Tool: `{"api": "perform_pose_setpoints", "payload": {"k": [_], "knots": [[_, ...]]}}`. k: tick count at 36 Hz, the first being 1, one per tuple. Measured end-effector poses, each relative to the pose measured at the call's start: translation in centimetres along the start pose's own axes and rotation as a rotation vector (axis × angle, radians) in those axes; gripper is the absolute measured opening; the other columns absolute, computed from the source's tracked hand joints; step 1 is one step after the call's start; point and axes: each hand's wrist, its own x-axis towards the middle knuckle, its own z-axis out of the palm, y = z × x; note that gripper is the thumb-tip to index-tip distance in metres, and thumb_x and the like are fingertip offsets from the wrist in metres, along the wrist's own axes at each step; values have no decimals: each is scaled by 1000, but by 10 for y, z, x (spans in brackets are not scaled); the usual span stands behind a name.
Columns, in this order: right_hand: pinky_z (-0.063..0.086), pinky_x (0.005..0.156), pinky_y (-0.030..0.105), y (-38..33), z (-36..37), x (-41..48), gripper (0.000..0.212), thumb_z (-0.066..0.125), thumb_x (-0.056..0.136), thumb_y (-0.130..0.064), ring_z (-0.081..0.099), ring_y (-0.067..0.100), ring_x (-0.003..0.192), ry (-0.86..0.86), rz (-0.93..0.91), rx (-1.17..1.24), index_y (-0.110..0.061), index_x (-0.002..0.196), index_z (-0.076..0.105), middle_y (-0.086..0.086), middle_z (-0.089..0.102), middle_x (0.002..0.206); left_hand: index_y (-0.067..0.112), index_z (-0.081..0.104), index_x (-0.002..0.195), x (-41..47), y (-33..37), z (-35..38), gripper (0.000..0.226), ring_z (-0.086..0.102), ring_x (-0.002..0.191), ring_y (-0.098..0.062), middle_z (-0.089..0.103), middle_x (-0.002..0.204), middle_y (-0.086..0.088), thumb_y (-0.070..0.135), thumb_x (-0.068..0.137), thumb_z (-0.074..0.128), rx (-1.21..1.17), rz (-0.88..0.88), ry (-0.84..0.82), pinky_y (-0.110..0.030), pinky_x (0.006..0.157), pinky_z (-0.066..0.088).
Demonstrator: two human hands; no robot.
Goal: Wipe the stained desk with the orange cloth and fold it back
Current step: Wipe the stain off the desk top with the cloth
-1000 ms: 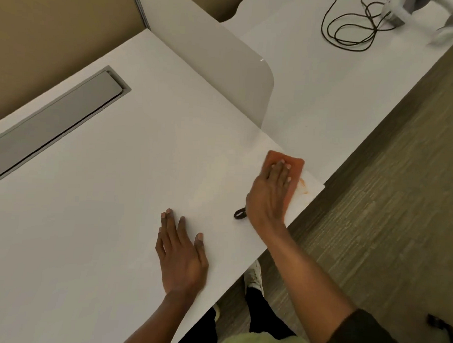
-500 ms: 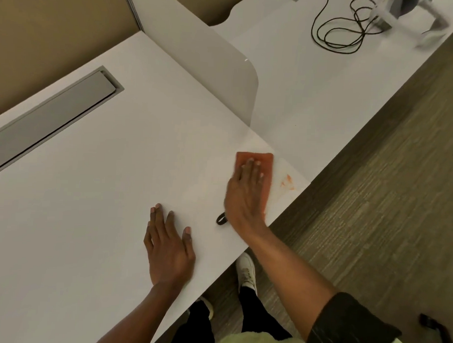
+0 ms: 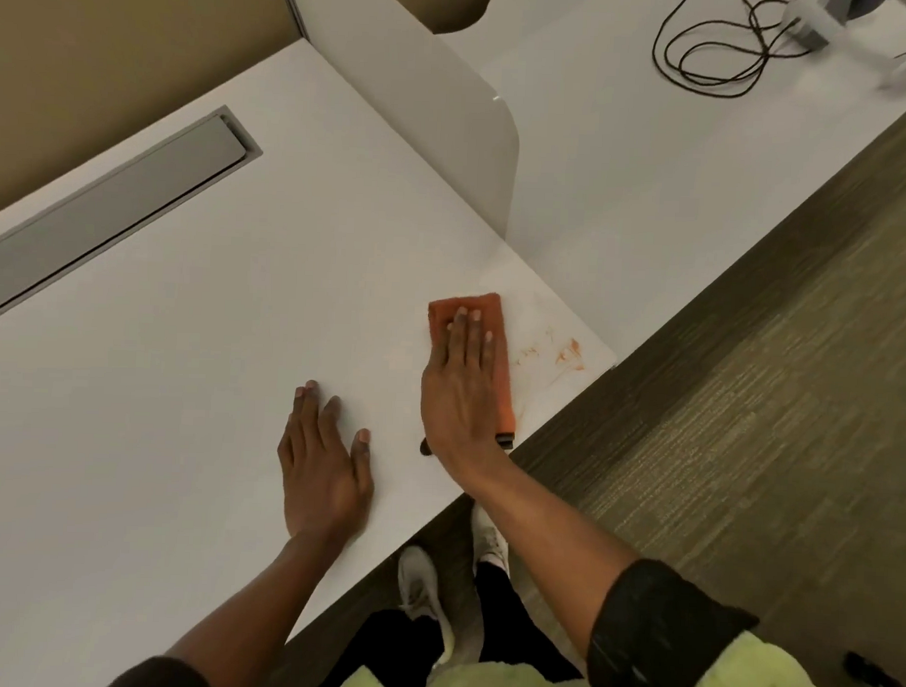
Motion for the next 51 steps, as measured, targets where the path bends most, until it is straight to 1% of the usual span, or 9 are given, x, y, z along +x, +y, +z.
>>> {"api": "perform_pose_setpoints", "payload": {"k": [5, 8, 17, 22, 27, 34, 41, 44, 51], "knots": [[19, 130, 55, -16, 32, -46, 69, 40, 107, -23, 10, 45, 160, 44, -252, -45, 6, 162, 10, 30, 9, 171, 19, 34, 164, 1, -5, 2, 63, 8, 171, -22, 12, 184, -1, 54, 111, 31, 1, 12, 4, -46, 136, 11], [16, 131, 53, -1, 34, -65, 71, 31, 99, -14, 7, 42, 161, -2, -370, -56, 2, 164, 8, 27, 8, 172, 18, 33, 164, 2, -7, 3, 63, 8, 171, -24, 12, 184, -2, 54, 112, 30, 1, 27, 2, -46, 136, 11], [13, 132, 49, 5, 19, -50, 73, 22, 92, -1, 10, 33, 163, 93, -121, 57, -6, 165, 19, 19, 18, 173, 17, 30, 165, 2, -12, 3, 63, 7, 171, -27, 10, 184, -5, 51, 113, 32, -13, 45, -15, -46, 136, 8], [14, 132, 52, -15, 31, -73, 73, 20, 91, -1, 6, 38, 162, 59, -249, 46, 0, 164, 16, 25, 12, 172, 13, 32, 166, 0, -10, -1, 65, 9, 171, -29, 13, 184, -9, 50, 113, 30, -27, 44, -22, -48, 136, 10], [15, 133, 48, 8, 21, -52, 81, 45, 88, 2, 13, 32, 162, 117, -225, -10, -8, 165, 20, 18, 21, 172, 13, 32, 166, 0, -8, -3, 62, 9, 171, -30, 13, 184, -9, 47, 114, 36, -42, 48, -17, -52, 137, 14], [16, 132, 49, 21, 6, -8, 76, 55, 93, 8, 13, 33, 162, 208, 119, 82, -3, 162, 26, 19, 21, 172, 10, 34, 165, 0, -10, -1, 61, 3, 172, -29, 11, 184, -11, 46, 115, 35, -23, 58, -10, -49, 137, 11], [17, 132, 50, -14, 37, -75, 74, 33, 91, 5, 9, 35, 162, 150, -135, 122, -4, 164, 22, 21, 16, 172, 9, 31, 165, 0, -9, 2, 63, 3, 172, -29, 10, 184, -13, 46, 115, 30, 17, 57, 4, -49, 137, 10], [16, 133, 47, -1, 33, -61, 73, 35, 93, 11, 10, 32, 163, 144, -212, 117, -6, 164, 25, 18, 20, 172, 8, 32, 165, 0, -8, 2, 64, 3, 171, -29, 11, 183, -13, 47, 114, 28, 27, 62, 11, -48, 137, 8], [21, 132, 44, 30, 7, 6, 75, 57, 91, 17, 23, 30, 160, 222, -15, 176, -6, 160, 36, 14, 33, 169, 10, 34, 164, 0, -9, 2, 59, 5, 171, -29, 13, 183, -11, 44, 115, 36, 8, 55, 25, -50, 137, 13]]}}
